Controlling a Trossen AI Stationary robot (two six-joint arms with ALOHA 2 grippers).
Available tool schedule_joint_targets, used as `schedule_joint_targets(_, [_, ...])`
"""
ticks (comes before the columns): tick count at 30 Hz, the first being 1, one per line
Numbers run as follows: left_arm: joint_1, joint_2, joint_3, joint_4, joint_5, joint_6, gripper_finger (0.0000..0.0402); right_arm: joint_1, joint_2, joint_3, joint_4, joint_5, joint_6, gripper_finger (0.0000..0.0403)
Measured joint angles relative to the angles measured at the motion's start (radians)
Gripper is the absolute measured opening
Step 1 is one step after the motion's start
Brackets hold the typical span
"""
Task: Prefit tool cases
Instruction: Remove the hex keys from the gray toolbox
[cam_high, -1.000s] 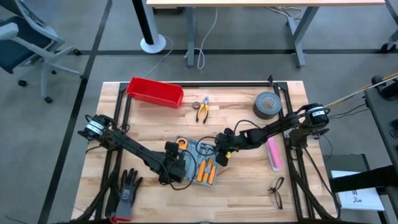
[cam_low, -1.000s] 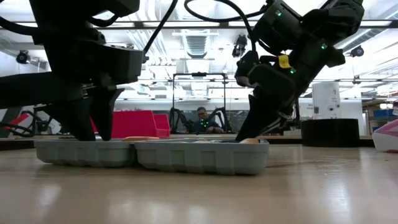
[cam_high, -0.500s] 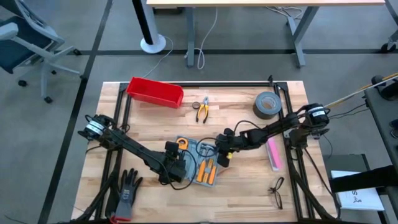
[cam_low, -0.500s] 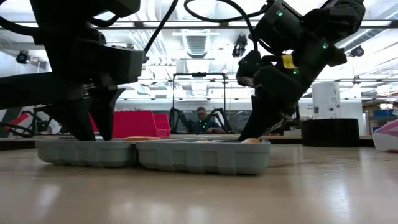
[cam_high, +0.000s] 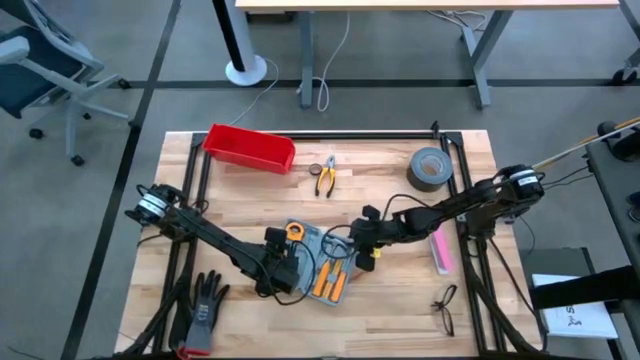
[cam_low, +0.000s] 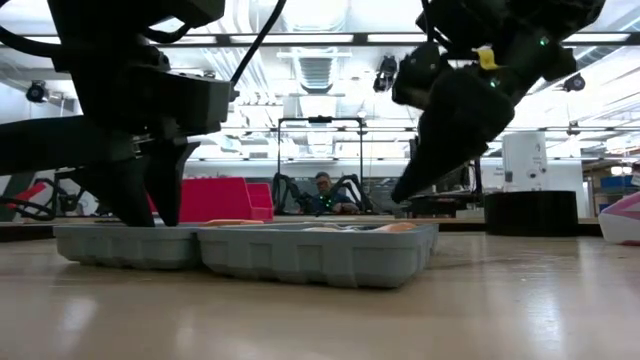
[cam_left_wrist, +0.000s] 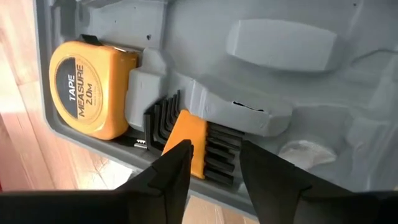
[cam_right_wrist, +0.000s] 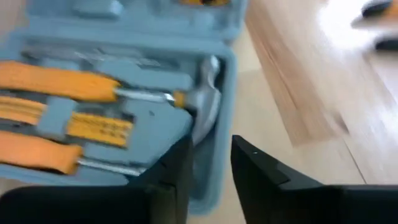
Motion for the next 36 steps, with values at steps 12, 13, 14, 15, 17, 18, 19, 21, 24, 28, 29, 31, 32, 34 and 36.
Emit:
schedule_joint_targets(12, [0.000,0.000,0.000,0.015,-0.003,-0.007,0.0148,-0.001,0.082,0.000,0.000,0.008,0.063,0.0109])
schedule_joint_targets(13, [0.000,0.000,0.000,0.016,-0.003,-0.007,0.0147,-0.001,0.088,0.000,0.009,0.008,0.063,0.0106])
schedule_joint_targets(14, [0.001,0.000,0.000,0.017,-0.003,-0.008,0.0145,-0.002,0.093,0.001,0.016,0.009,0.064,0.0103])
schedule_joint_targets(15, [0.001,0.000,0.000,0.018,-0.003,-0.007,0.0143,-0.002,0.097,0.001,0.021,0.008,0.064,0.0100])
schedule_joint_targets(17, [0.001,0.000,0.000,0.018,-0.003,-0.007,0.0140,-0.002,0.105,0.001,0.036,0.010,0.063,0.0094])
schedule_joint_targets(18, [0.001,0.000,0.000,0.019,-0.004,-0.007,0.0138,-0.002,0.106,0.001,0.037,0.009,0.063,0.0091])
schedule_joint_targets(19, [0.001,0.000,0.000,0.018,-0.006,-0.008,0.0137,-0.002,0.105,0.001,0.035,0.009,0.063,0.0089])
schedule_joint_targets(21, [0.001,0.000,0.000,0.019,-0.009,-0.008,0.0137,-0.002,0.105,0.001,0.035,0.008,0.062,0.0084])
schedule_joint_targets(24, [0.001,0.000,0.000,0.019,-0.009,-0.011,0.0142,-0.002,0.105,0.001,0.035,0.006,0.062,0.0079])
schedule_joint_targets(28, [0.001,0.000,0.000,0.019,-0.016,-0.011,0.0148,-0.002,0.105,0.001,0.035,0.006,0.061,0.0071])
schedule_joint_targets(29, [0.001,0.000,0.000,0.019,-0.025,-0.011,0.0148,-0.002,0.105,0.001,0.034,0.006,0.061,0.0068])
schedule_joint_targets(31, [0.001,0.000,0.000,0.017,-0.029,-0.010,0.0149,-0.002,0.105,0.001,0.034,0.006,0.061,0.0062])
schedule_joint_targets(32, [0.001,0.000,0.000,0.016,-0.030,-0.010,0.0148,-0.002,0.105,0.001,0.034,0.006,0.061,0.0059])
schedule_joint_targets(34, [0.001,0.000,0.000,0.009,-0.029,-0.011,0.0146,-0.002,0.105,0.001,0.034,0.006,0.061,0.0053])
schedule_joint_targets(36, [0.001,0.000,0.000,-0.001,-0.020,-0.011,0.0143,-0.002,0.105,0.001,0.034,0.006,0.061,0.0049])
